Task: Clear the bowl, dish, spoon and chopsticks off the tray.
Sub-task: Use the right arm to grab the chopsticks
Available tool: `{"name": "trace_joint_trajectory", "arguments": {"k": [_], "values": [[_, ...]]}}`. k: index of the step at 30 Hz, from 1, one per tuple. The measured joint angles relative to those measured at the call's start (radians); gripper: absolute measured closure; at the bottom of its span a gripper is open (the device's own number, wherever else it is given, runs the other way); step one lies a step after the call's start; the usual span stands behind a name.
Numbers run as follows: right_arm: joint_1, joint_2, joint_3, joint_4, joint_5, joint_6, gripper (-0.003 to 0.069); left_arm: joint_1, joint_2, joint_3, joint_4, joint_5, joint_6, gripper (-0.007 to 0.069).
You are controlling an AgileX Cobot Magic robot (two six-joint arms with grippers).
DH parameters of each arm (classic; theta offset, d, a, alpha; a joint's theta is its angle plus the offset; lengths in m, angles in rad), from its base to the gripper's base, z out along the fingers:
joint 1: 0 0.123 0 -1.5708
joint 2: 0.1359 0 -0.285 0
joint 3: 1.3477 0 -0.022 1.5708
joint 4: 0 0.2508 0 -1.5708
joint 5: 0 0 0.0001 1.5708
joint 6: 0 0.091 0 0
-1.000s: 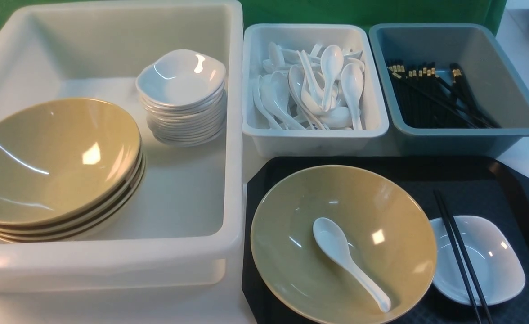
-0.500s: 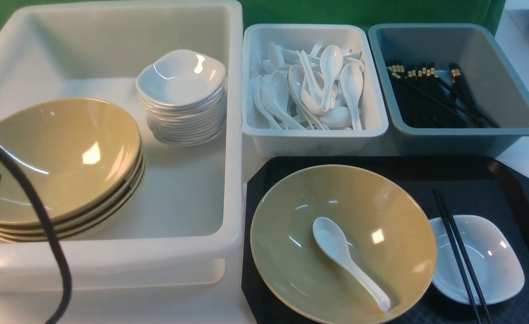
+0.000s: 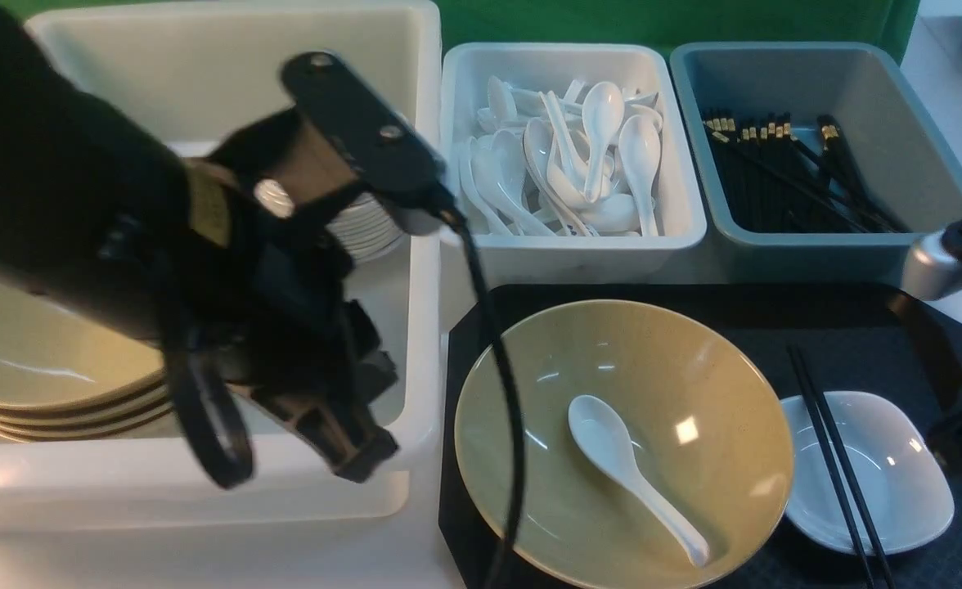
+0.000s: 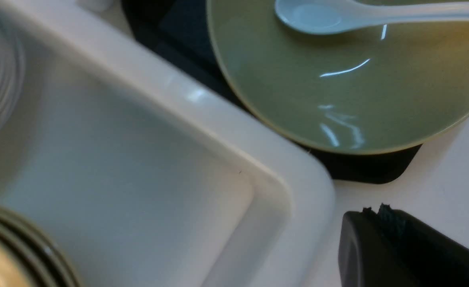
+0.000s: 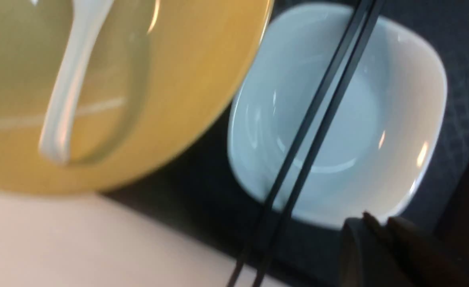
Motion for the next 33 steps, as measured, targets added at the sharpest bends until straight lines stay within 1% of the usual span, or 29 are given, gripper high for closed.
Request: {"name": "trace_joint_trajectory", "arguments": {"k": [1, 2, 4, 5, 8, 11, 14, 18, 22, 24, 26, 27, 30, 33], "values": [[0.0, 0.004, 0.0, 0.0, -0.008, 0.006, 0.0501, -0.006, 0.009, 0.0, 0.0, -0.002, 0.0, 0.0636], [0.0, 0.036, 0.0, 0.0, -0.031, 0.021, 0.0449, -0.018, 0.022, 0.0, 0.0, -0.003, 0.0, 0.0636], [0.0, 0.065, 0.0, 0.0, -0.051, 0.032, 0.0384, -0.028, 0.034, 0.0, -0.001, -0.004, 0.0, 0.0636], [0.0, 0.102, 0.0, 0.0, -0.066, 0.039, 0.032, -0.03, 0.042, 0.0, -0.003, -0.004, 0.0, 0.0636], [0.0, 0.19, -0.005, 0.0, -0.088, 0.041, 0.0216, -0.03, 0.044, 0.0, -0.002, -0.004, -0.002, 0.0636], [0.001, 0.276, -0.025, 0.0, -0.11, 0.042, 0.016, -0.03, 0.044, 0.0, -0.002, -0.004, -0.003, 0.0636], [0.002, 0.352, -0.055, 0.0, -0.13, 0.054, 0.015, -0.03, 0.044, 0.0, -0.002, -0.004, -0.003, 0.0636], [0.002, 0.428, -0.075, 0.0, -0.148, 0.065, 0.0155, -0.03, 0.044, 0.0, 0.001, -0.004, -0.003, 0.0636], [0.002, 0.48, -0.078, 0.0, -0.163, 0.072, 0.0199, -0.03, 0.044, 0.0, 0.012, -0.004, -0.003, 0.0636], [0.002, 0.485, -0.078, 0.0, -0.17, 0.076, 0.0263, -0.03, 0.044, 0.0, 0.019, -0.004, -0.003, 0.0636], [0.002, 0.485, -0.078, 0.0, -0.179, 0.082, 0.0366, -0.03, 0.044, 0.0, 0.023, -0.004, -0.003, 0.0636], [0.002, 0.485, -0.078, 0.0, -0.181, 0.083, 0.0386, -0.03, 0.044, 0.0, 0.023, -0.005, -0.003, 0.0636], [0.002, 0.485, -0.078, 0.0, -0.181, 0.09, 0.0517, -0.03, 0.044, 0.0, 0.028, -0.014, -0.003, 0.0636], [0.002, 0.485, -0.078, 0.0, -0.181, 0.094, 0.0522, -0.03, 0.044, 0.0, 0.031, -0.027, -0.003, 0.0636]]}}
